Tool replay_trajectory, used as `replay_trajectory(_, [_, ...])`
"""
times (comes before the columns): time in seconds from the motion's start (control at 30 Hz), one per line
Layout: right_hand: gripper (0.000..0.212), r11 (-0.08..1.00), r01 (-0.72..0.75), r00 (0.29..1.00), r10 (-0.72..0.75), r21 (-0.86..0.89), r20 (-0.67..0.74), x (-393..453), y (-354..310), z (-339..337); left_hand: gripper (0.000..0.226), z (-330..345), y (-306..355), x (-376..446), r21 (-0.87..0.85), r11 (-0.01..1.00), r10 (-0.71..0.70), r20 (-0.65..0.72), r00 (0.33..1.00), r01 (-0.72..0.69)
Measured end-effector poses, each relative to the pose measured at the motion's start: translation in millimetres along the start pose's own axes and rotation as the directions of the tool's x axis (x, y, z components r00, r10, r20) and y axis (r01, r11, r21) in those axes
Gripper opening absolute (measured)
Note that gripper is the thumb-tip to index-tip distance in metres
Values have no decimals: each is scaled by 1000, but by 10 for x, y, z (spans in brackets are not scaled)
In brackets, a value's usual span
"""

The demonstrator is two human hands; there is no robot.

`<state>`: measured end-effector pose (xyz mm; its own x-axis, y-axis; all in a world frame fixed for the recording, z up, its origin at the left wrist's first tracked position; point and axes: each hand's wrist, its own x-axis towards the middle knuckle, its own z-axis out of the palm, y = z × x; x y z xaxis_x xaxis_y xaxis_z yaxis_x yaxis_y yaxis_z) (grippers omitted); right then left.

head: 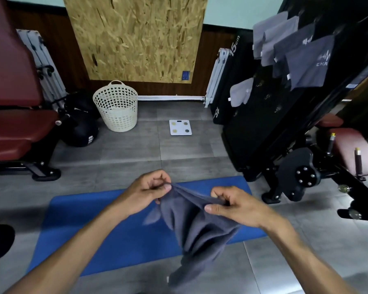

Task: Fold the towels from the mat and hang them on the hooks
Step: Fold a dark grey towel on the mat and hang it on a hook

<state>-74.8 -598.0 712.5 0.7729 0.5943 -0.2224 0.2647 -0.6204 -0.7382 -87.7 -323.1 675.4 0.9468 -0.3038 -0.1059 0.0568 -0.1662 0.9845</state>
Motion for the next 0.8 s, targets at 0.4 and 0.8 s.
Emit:
replay_trajectory(0.4, [52,953,-252,963,263,-167,49,-137,1355,-186,21,-295,-134,229,446,893,-20,-103,994,65])
replay_trajectory(0.8, [13,805,-316,924,380,-502,28,-272,3072,-826,18,299,-721,497,573,756,-140,-330,934,316])
